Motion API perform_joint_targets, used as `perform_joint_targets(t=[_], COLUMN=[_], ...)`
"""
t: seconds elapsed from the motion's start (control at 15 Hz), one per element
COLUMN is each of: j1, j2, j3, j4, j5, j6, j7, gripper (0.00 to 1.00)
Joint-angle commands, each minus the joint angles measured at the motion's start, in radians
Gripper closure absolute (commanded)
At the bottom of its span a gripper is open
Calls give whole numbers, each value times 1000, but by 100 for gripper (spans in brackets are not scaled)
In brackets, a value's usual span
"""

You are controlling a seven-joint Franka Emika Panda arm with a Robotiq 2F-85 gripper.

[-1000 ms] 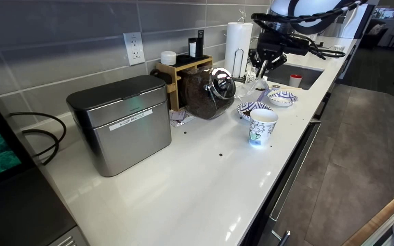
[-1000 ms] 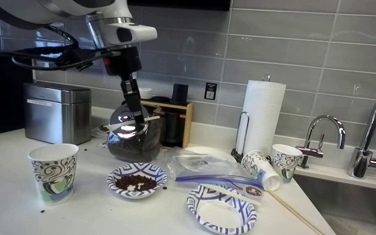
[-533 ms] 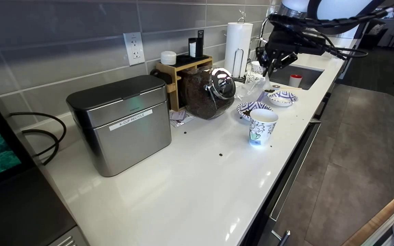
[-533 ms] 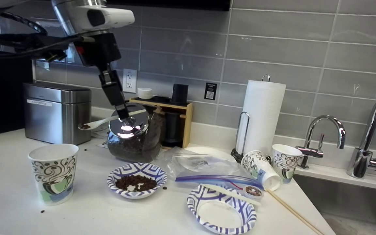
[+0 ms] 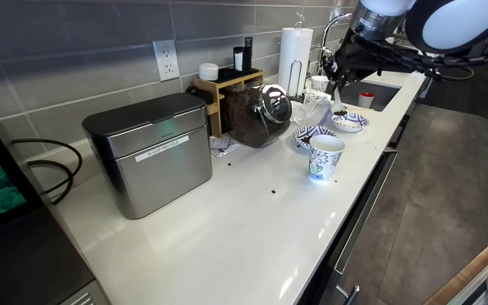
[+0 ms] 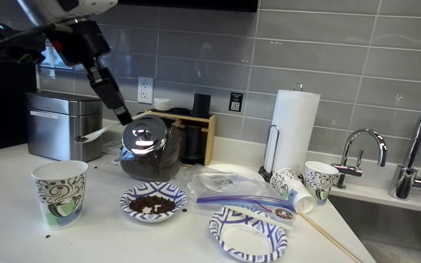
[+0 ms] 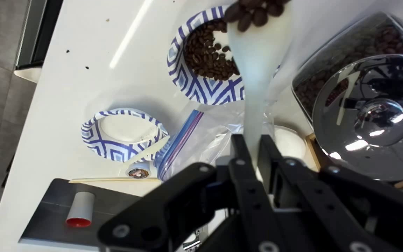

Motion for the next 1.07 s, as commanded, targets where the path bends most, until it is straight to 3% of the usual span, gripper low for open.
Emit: perform_joint_targets(t=[0.0,0.27,1.0], j1=[-62,-106,-170], j2=[-47,-52,-87], j3=[61,114,272], j4=[-56,-65,-65], j5=[-77,-145,-290], j6=[88,134,106], j7=[82,164,351], gripper=[97,97,97])
